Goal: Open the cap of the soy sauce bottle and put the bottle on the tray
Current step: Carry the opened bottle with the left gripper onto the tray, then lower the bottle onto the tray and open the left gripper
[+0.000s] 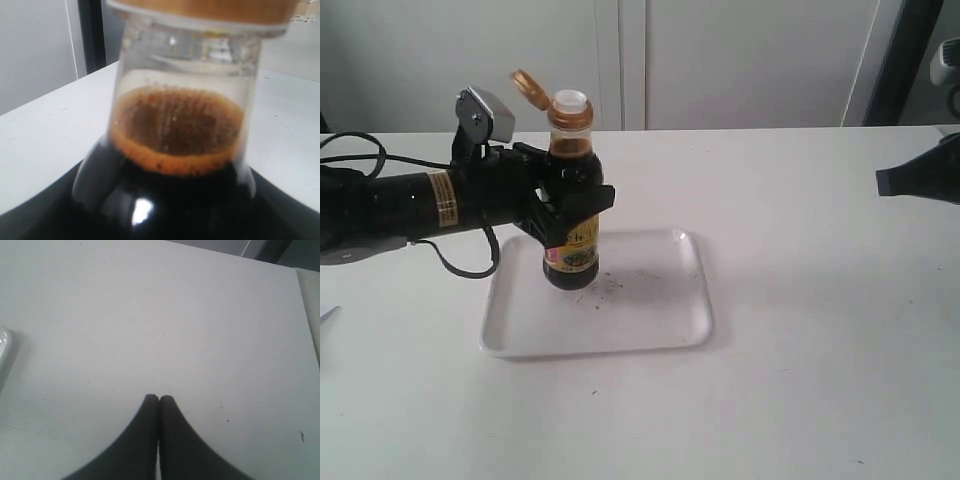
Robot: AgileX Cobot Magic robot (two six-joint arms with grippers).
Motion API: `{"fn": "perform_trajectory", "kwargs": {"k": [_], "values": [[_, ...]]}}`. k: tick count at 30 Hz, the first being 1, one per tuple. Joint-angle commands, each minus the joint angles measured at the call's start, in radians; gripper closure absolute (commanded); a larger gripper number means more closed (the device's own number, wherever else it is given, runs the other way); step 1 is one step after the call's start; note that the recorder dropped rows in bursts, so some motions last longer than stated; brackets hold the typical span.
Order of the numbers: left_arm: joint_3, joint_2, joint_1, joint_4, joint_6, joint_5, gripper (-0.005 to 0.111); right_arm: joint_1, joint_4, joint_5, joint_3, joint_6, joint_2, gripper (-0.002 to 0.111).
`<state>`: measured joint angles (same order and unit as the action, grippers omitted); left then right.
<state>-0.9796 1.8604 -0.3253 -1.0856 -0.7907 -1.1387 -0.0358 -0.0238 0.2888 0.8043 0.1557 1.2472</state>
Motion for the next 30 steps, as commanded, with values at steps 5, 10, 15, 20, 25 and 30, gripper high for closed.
{"fn": "perform_trajectory", "kwargs": {"k": [5, 10, 15, 20, 25, 30], "values": [[-0.006, 0.026, -0.001, 0.111, 0.028, -0.082, 0.107, -0.003, -0.006, -0.016, -0.007, 0.004, 0.002, 0.108], [-0.006, 0.050, -0.005, 0.113, 0.033, -0.082, 0.107, -0.003, -0.006, -0.016, -0.007, 0.004, 0.002, 0.108], [-0.006, 0.054, -0.005, 0.109, 0.037, -0.082, 0.107, -0.003, -0.006, -0.014, -0.007, 0.004, 0.002, 0.108], [-0.006, 0.054, -0.005, 0.090, 0.017, -0.082, 0.107, -0.003, -0.006, -0.014, -0.007, 0.004, 0.002, 0.108], [-0.006, 0.054, 0.000, 0.072, -0.017, -0.082, 0.091, -0.003, -0.006, -0.009, -0.007, 0.004, 0.002, 0.108], [-0.006, 0.054, 0.024, 0.003, -0.047, -0.082, 0.058, -0.003, -0.006, -0.009, -0.007, 0.004, 0.002, 0.108]]}}
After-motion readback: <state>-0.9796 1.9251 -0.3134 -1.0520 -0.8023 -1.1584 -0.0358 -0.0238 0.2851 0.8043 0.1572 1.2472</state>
